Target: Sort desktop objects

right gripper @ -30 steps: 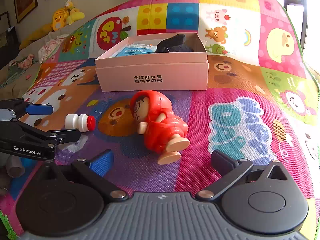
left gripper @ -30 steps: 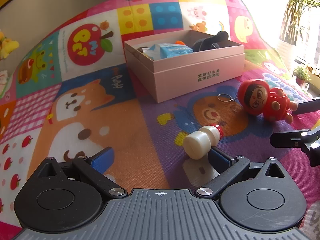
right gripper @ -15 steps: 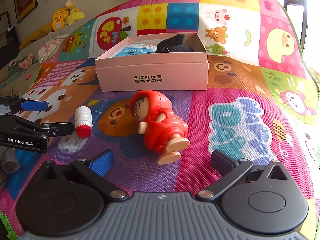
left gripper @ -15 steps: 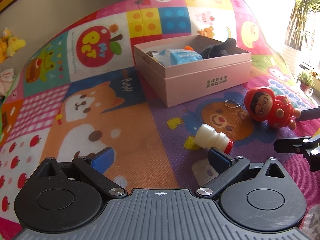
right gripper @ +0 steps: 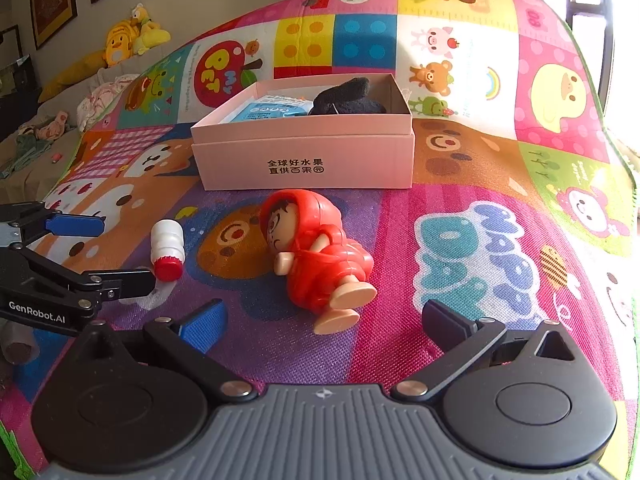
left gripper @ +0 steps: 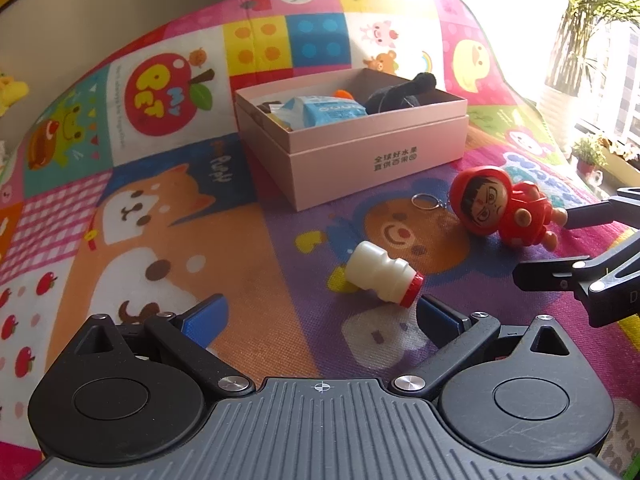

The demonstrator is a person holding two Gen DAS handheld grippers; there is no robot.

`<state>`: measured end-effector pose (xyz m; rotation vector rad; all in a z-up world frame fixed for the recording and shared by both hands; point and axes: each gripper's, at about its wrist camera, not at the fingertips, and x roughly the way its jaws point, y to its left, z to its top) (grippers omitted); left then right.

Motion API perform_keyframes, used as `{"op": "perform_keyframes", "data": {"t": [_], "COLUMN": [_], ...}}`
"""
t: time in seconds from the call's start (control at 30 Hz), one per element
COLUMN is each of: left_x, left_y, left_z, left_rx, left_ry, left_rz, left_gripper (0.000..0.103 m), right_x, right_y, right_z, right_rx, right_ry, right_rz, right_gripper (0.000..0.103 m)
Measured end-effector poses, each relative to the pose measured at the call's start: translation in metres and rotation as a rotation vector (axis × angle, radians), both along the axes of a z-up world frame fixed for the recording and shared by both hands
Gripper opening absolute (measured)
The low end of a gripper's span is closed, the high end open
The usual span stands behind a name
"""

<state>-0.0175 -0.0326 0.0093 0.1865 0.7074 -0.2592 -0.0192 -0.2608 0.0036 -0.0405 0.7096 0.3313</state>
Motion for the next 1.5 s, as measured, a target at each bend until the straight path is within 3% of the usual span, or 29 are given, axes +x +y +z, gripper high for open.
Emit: {"op": "perform_keyframes", "data": {"t": [0.1, 0.2, 0.4, 0.57, 0.7, 0.8, 0.93, 1.17, 1.5], "left_x": [-0.002, -0.002, -0.005, -0.006, -0.006, -0.007, -0.007, 0.005, 0.017], "left_y": [-0.001, -0.001, 0.001, 0.005, 0.005, 0.002, 0.001, -0.006, -0.03], "left_z": [0.0, 0.0, -0.001, -0.001, -0.001, -0.002, -0.003, -0.001, 0.0], "left_rx": [-0.005, -0.016, -0.022, -0.023, -0.027, -0.029, -0.04, -0.083, -0.137], "left_ry": [-0.002, -0.001, 0.002, 0.003, 0.007, 0.008, 0.011, 0.001, -0.003], "left_rz": [-0.006, -0.012, -0.014, -0.001, 0.0, -0.01, -0.023, -0.058, -0.171], "left_gripper": [0.103, 0.103, 0.103, 0.103, 0.103, 0.103, 0.103, 0.103, 0.103], "right_x": [-0.009, -0.012, 0.006, 0.007, 0.002, -0.005, -0.01, -0.013, -0.011], "right_y": [0.014, 0.025, 0.027, 0.018, 0.017, 0.018, 0.009, -0.002, 0.002], "right_z": [0.006, 0.011, 0.01, 0.012, 0.015, 0.016, 0.012, 0.001, -0.002], "right_rx": [-0.15, -0.239, -0.212, -0.073, 0.016, 0.018, -0.002, 0.011, -0.002], "right_ry": [-0.132, -0.2, -0.119, -0.017, 0.02, 0.0, -0.013, 0.021, 0.036], "right_rz": [0.042, 0.101, 0.097, 0.112, 0.159, 0.172, 0.123, 0.093, 0.101], "right_gripper": [0.102, 0.093, 0.081, 0.077, 0.077, 0.079, 0.093, 0.103, 0.103]}}
